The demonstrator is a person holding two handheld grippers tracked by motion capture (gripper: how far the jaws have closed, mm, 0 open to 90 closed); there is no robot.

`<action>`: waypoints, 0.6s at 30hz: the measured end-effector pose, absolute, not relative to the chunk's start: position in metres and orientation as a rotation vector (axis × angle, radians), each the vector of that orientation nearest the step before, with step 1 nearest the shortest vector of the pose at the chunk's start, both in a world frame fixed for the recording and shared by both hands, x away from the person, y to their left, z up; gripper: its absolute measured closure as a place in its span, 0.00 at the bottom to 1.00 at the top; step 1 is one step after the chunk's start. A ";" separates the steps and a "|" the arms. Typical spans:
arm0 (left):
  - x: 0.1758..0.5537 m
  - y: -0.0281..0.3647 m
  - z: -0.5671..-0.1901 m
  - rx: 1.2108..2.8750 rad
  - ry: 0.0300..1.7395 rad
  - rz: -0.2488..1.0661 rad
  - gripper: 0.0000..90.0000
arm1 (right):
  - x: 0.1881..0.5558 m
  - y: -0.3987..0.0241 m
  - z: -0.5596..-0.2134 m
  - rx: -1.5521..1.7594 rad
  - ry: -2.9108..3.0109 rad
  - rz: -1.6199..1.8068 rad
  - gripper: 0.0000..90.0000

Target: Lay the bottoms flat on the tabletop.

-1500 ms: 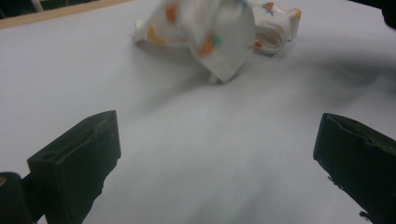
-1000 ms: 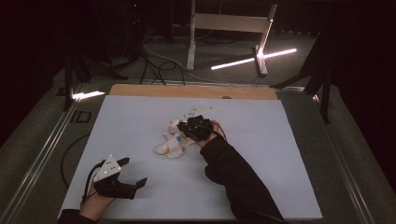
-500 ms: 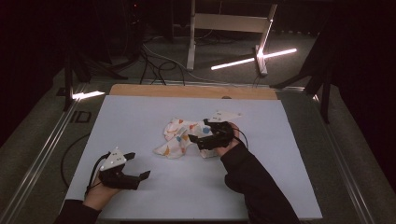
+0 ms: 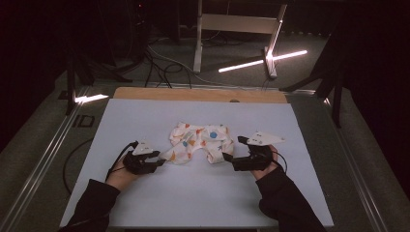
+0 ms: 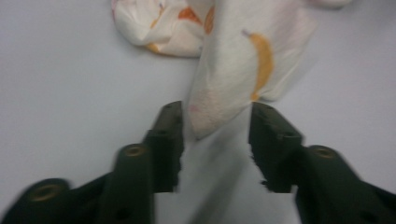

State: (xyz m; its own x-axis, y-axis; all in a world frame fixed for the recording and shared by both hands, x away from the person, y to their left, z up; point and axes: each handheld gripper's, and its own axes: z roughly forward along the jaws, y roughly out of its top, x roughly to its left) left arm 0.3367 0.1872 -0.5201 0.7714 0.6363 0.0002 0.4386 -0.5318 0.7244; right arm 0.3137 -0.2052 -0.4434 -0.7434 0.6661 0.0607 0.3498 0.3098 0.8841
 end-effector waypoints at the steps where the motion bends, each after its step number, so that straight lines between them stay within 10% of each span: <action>1: 0.336 0.186 -0.520 2.227 0.785 0.332 0.83 | 0.311 -0.208 -0.444 0.913 2.265 1.395 0.16; 4: 0.329 0.183 -0.517 2.248 0.760 0.329 0.97 | 0.303 -0.218 -0.446 0.928 2.261 1.387 0.16; 18: 0.248 0.144 -0.477 2.253 0.539 0.268 0.97 | 0.270 -0.261 -0.448 1.030 2.188 1.368 0.17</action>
